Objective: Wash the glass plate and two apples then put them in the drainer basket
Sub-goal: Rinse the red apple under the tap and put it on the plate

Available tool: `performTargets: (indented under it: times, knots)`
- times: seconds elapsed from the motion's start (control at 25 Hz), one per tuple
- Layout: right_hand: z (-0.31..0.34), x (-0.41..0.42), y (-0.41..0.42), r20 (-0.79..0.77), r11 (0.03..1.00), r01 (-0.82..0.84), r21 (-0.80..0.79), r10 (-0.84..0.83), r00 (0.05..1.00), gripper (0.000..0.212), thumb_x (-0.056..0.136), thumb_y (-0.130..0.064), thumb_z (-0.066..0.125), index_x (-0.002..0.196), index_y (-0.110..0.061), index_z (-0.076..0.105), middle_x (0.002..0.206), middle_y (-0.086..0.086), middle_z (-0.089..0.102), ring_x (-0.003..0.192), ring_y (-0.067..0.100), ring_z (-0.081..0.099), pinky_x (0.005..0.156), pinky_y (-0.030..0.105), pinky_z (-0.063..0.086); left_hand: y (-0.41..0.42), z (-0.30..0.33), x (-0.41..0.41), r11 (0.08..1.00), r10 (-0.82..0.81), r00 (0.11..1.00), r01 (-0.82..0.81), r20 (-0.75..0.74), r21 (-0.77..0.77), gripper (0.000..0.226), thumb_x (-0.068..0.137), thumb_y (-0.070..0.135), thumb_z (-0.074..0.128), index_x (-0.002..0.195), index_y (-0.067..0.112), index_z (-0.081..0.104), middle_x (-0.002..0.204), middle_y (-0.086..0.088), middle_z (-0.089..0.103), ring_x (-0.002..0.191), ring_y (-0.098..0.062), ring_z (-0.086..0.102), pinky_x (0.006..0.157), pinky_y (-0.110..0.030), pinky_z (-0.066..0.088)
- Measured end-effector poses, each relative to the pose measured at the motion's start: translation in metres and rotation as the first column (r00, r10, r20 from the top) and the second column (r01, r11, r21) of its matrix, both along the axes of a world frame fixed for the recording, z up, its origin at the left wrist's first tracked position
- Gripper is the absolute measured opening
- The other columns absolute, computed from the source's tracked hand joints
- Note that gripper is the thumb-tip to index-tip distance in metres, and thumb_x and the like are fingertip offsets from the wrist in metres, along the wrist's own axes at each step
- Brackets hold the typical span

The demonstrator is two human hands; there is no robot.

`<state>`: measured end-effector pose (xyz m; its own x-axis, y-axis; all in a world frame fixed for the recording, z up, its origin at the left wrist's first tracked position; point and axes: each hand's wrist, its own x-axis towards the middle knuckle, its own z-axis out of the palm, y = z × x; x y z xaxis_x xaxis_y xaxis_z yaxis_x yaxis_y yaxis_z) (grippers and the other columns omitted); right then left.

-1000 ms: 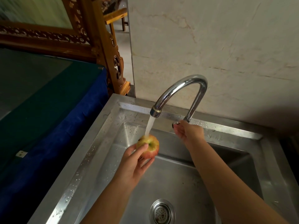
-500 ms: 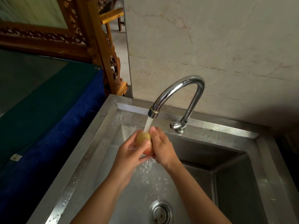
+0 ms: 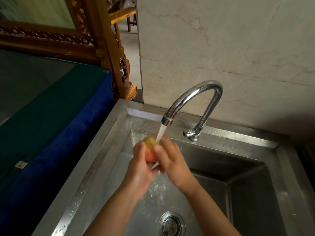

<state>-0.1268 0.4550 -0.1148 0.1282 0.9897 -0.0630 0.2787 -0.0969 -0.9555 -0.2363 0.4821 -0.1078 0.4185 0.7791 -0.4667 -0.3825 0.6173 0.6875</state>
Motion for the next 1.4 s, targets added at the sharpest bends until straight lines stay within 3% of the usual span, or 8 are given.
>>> performTargets:
  times: [0.16, 0.4, 0.52, 0.64, 0.76, 0.92, 1.08, 1.4]
  knots:
    - [0.004, 0.001, -0.002, -0.106, 1.0, -0.012, -0.027, 0.009, 0.994, 0.036, 0.093, -0.037, 0.046, 0.125, -0.022, 0.046, 0.088, -0.005, 0.056, 0.071, 0.006, 0.055, 0.063, 0.019, 0.048, 0.005, 0.005, -0.008, 0.995, -0.025, 1.0, 0.026, -0.011, 0.098, 0.038, 0.089, 0.036, 0.044, 0.127, 0.029, 0.051, 0.124, -0.013, 0.059, 0.1, -0.02, 0.069, 0.075, -0.035, 0.058]
    - [0.01, 0.01, -0.002, -0.23, 0.976, 0.118, -0.182, -0.159, 0.96, 0.066, 0.097, -0.045, 0.012, 0.062, -0.01, 0.056, 0.029, -0.006, 0.048, 0.028, 0.0, 0.044, 0.035, 0.006, 0.032, 0.015, 0.02, -0.017, 0.956, -0.268, 0.963, 0.265, 0.006, 0.123, 0.036, 0.077, 0.033, 0.06, 0.113, 0.041, 0.06, 0.132, -0.005, 0.054, 0.109, -0.023, 0.065, 0.083, -0.038, 0.057]
    - [0.013, 0.008, 0.0, -0.119, 0.968, 0.121, -0.221, -0.15, 0.981, 0.055, 0.096, -0.047, 0.02, 0.08, -0.012, 0.059, 0.036, -0.008, 0.052, 0.035, 0.0, 0.047, 0.041, 0.011, 0.037, 0.011, 0.016, -0.017, 0.983, -0.167, 0.986, 0.168, -0.027, 0.079, 0.044, 0.075, 0.033, 0.061, 0.118, 0.029, 0.059, 0.13, -0.012, 0.057, 0.109, -0.026, 0.065, 0.08, -0.037, 0.058]
    - [0.014, 0.009, -0.001, -0.114, 0.992, 0.07, -0.108, -0.082, 0.99, 0.023, 0.091, -0.045, 0.044, 0.107, -0.032, 0.053, 0.074, -0.009, 0.061, 0.056, 0.003, 0.061, 0.048, 0.018, 0.048, 0.008, 0.018, -0.006, 0.998, -0.011, 1.0, 0.011, -0.004, -0.068, 0.044, 0.076, 0.029, 0.064, 0.119, 0.017, 0.059, 0.126, -0.018, 0.059, 0.107, -0.032, 0.063, 0.073, -0.04, 0.06]
    - [0.015, 0.034, 0.007, -0.115, 0.961, 0.226, -0.16, -0.246, 0.962, 0.016, 0.089, -0.039, 0.052, 0.09, -0.025, 0.06, 0.087, -0.001, 0.066, 0.074, 0.015, 0.067, 0.06, 0.024, 0.054, 0.008, 0.029, 0.003, 0.914, 0.147, 0.986, -0.104, 0.079, -0.392, 0.041, 0.075, 0.022, 0.071, 0.112, 0.011, 0.057, 0.12, -0.022, 0.051, 0.105, -0.037, 0.057, 0.064, -0.047, 0.06]
    - [0.004, 0.074, 0.034, -0.022, 0.75, 0.569, -0.338, -0.61, 0.792, 0.031, 0.083, -0.041, 0.061, 0.063, -0.017, 0.059, 0.077, 0.005, 0.067, 0.067, 0.019, 0.063, 0.062, 0.031, 0.048, 0.007, 0.033, 0.011, 0.848, 0.197, 0.976, -0.121, 0.096, -0.516, 0.032, 0.075, 0.024, 0.073, 0.1, 0.013, 0.056, 0.119, -0.024, 0.046, 0.112, -0.039, 0.052, 0.055, -0.046, 0.06]
    - [-0.006, 0.085, 0.054, 0.121, 0.717, 0.612, -0.335, -0.611, 0.782, 0.032, 0.079, -0.029, 0.063, 0.051, -0.014, 0.059, 0.08, 0.016, 0.073, 0.069, 0.024, 0.063, 0.061, 0.033, 0.048, 0.004, 0.028, 0.008, 0.815, 0.243, 0.966, -0.154, 0.089, -0.559, 0.044, 0.077, 0.035, 0.07, 0.113, 0.016, 0.055, 0.118, -0.025, 0.044, 0.106, -0.038, 0.054, 0.051, -0.043, 0.06]
    - [-0.016, 0.086, 0.038, 0.005, 0.739, 0.56, -0.375, -0.602, 0.798, 0.032, 0.081, -0.034, 0.065, 0.055, -0.016, 0.06, 0.064, 0.0, 0.064, 0.053, 0.012, 0.057, 0.052, 0.024, 0.042, 0.002, 0.023, 0.0, 0.799, 0.259, 0.957, -0.135, 0.133, -0.586, 0.041, 0.08, 0.037, 0.066, 0.114, 0.015, 0.058, 0.111, -0.029, 0.05, 0.096, -0.039, 0.061, 0.063, -0.048, 0.058]
